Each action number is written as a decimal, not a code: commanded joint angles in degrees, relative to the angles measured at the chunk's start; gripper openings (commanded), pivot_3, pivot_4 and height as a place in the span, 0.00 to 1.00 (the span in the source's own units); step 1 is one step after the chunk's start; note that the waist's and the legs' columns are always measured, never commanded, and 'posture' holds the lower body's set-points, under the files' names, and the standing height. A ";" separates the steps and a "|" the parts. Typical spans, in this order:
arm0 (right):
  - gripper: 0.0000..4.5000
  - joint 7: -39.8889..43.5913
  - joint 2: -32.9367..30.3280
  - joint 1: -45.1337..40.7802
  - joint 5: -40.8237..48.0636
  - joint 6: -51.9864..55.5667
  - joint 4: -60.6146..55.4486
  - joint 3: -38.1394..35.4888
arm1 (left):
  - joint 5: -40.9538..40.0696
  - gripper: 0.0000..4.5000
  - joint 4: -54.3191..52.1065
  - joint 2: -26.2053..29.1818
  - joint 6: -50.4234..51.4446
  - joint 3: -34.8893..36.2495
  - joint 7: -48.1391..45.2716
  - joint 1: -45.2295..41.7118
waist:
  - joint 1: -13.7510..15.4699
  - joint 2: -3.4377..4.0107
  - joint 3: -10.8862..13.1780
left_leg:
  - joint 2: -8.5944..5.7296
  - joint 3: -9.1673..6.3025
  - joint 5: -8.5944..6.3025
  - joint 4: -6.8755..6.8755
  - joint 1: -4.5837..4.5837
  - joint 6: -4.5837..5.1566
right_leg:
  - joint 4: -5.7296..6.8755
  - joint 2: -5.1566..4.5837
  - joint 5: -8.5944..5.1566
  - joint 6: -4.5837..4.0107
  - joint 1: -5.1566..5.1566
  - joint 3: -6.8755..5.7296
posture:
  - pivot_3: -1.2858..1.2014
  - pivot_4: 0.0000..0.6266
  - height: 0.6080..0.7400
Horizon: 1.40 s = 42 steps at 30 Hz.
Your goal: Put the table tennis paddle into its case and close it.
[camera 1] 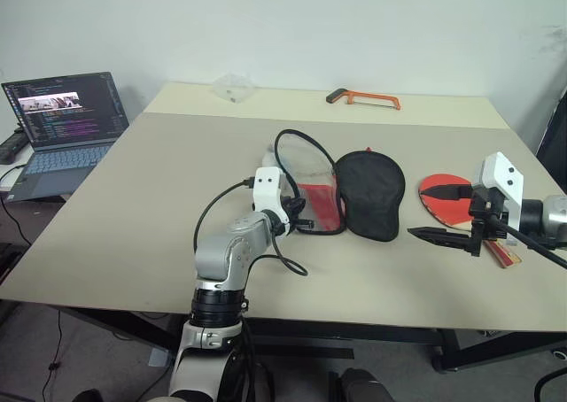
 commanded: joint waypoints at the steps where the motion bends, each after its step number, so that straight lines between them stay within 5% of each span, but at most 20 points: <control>1: 1.00 0.14 -0.41 -1.02 0.18 -0.85 -0.61 -0.62 | 0.48 0.00 1.03 -0.93 -2.89 -1.11 0.18 -2.20 | -0.01 0.00 0.00 | 0.00 0.00 0.00 0.00 0.00 0.00 | 0.00 0.00 0.00 0.00 0.00 0.00 | 0.52 0.24 1.00; 14: 1.00 -1.20 -0.21 1.05 -0.09 -0.57 -0.82 -1.79 | -1.30 0.00 0.88 -3.02 2.55 -1.53 0.09 -2.81 | -0.01 -0.01 0.01 | -0.02 0.00 0.00 -0.02 -0.01 0.00 | -0.01 -0.01 -0.01 0.01 -0.01 0.01 | 0.52 0.24 1.00; 21: 1.00 -11.64 1.01 0.38 -5.55 3.09 4.92 -1.55 | -1.39 0.49 -0.65 0.61 2.98 -0.81 -1.89 -1.72 | -0.03 -0.01 0.01 | -0.01 0.00 0.00 -0.02 -0.01 0.00 | -0.01 -0.01 0.00 0.00 -0.01 0.01 | 0.52 0.24 1.00; 27: 1.00 -25.49 3.70 -2.15 -10.14 15.74 10.30 -2.65 | -5.99 0.97 -9.21 13.70 8.07 -3.13 -13.30 1.52 | -0.34 0.01 0.01 | 0.02 0.03 0.00 -0.16 -0.01 0.00 | 0.01 0.00 0.11 -0.29 -0.12 0.05 | 0.52 0.24 1.00; 31: 1.00 -32.07 5.87 -4.15 -12.19 22.66 13.74 -3.68 | -10.42 0.98 -13.77 32.91 5.76 -5.07 -31.86 5.38 | -0.90 0.03 0.02 | 0.05 0.03 0.00 -0.25 -0.03 -0.01 | 0.03 0.02 0.08 -0.37 -0.20 0.05 | 0.52 0.24 1.00; 34: 1.00 -33.50 6.84 -4.62 -13.08 24.41 16.43 -2.36 | -10.53 0.98 -10.63 41.74 -2.48 -3.57 -41.78 6.62 | -1.05 0.03 0.02 | 0.06 0.07 0.00 -0.28 -0.03 -0.01 | 0.02 -0.01 0.03 -0.46 -0.25 0.02 | 0.52 0.24 1.00; 42: 1.00 -36.02 8.43 -8.30 -17.46 23.84 26.35 2.52 | -12.92 0.98 -10.45 45.42 -9.75 -2.75 -51.26 6.18 | -0.61 0.02 0.02 | 0.03 0.44 0.00 -0.24 -0.07 0.01 | -0.03 -0.23 -0.16 -0.76 -0.32 0.12 | 0.52 0.24 1.00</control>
